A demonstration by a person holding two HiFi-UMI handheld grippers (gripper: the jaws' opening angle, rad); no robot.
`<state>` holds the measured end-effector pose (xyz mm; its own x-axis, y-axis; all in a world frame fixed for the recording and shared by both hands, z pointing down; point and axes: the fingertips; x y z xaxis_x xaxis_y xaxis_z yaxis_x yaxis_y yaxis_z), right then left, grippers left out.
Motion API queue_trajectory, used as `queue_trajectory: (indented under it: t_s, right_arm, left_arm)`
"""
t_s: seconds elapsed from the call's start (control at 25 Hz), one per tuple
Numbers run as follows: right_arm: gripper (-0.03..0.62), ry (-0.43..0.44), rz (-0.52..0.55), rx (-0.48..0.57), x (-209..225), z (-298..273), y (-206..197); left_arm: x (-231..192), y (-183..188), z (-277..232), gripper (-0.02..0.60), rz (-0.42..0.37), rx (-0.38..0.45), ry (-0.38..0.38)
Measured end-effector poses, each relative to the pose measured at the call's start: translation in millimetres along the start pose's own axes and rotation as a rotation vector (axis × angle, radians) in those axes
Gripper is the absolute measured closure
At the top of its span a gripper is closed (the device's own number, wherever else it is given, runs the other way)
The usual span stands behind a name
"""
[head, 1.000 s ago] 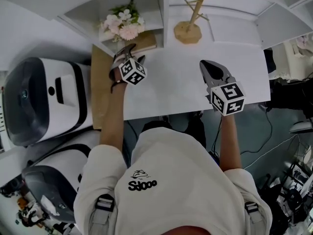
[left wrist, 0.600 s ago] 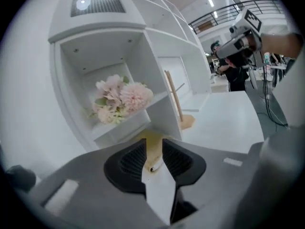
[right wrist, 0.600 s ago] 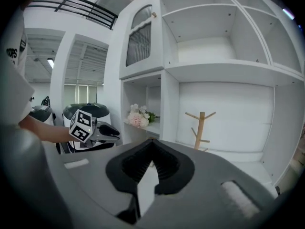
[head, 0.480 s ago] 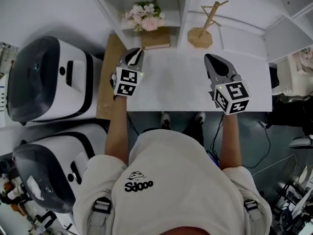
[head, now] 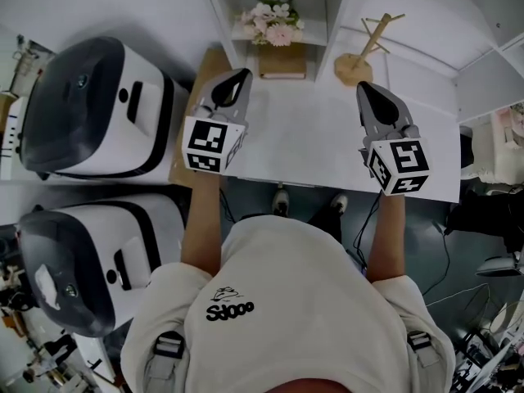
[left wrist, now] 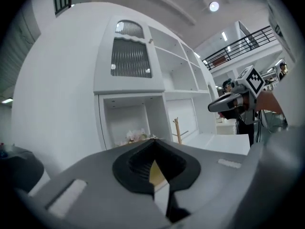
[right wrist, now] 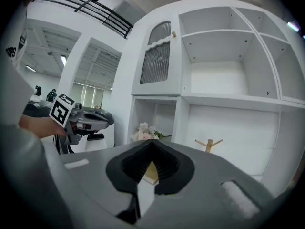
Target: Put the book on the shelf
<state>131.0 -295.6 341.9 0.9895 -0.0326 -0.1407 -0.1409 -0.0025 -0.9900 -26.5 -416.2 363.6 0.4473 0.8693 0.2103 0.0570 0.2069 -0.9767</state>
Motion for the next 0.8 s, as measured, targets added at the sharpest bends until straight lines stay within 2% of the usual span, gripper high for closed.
queue_trajectory:
  t_s: [0.24, 0.44, 0.8]
  right_arm:
    - [0.592, 0.026, 0.028, 0.03, -11, -1, 25]
    - [0.592, 0.036, 0.058, 0.031, -15, -4, 33]
    - [0.592, 0.031, 0.061, 0.021, -14, -4, 28]
  left_arm:
    - [0, 34, 10, 0.565, -0.082, 0.043, 0.017]
    - [2, 39, 10, 0.565, -0.094, 0.042, 0.012]
    - [12, 39, -4, 0.565, -0.1, 0.041, -0.048]
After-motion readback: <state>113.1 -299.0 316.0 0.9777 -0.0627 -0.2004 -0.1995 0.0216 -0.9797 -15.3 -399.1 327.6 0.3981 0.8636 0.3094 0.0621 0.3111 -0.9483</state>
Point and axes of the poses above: the fingertips, and each gripper's own axes: z backward along the fingers, x to its right, y out of its top, and after that the axes turned 9 degrees about x, right-handed
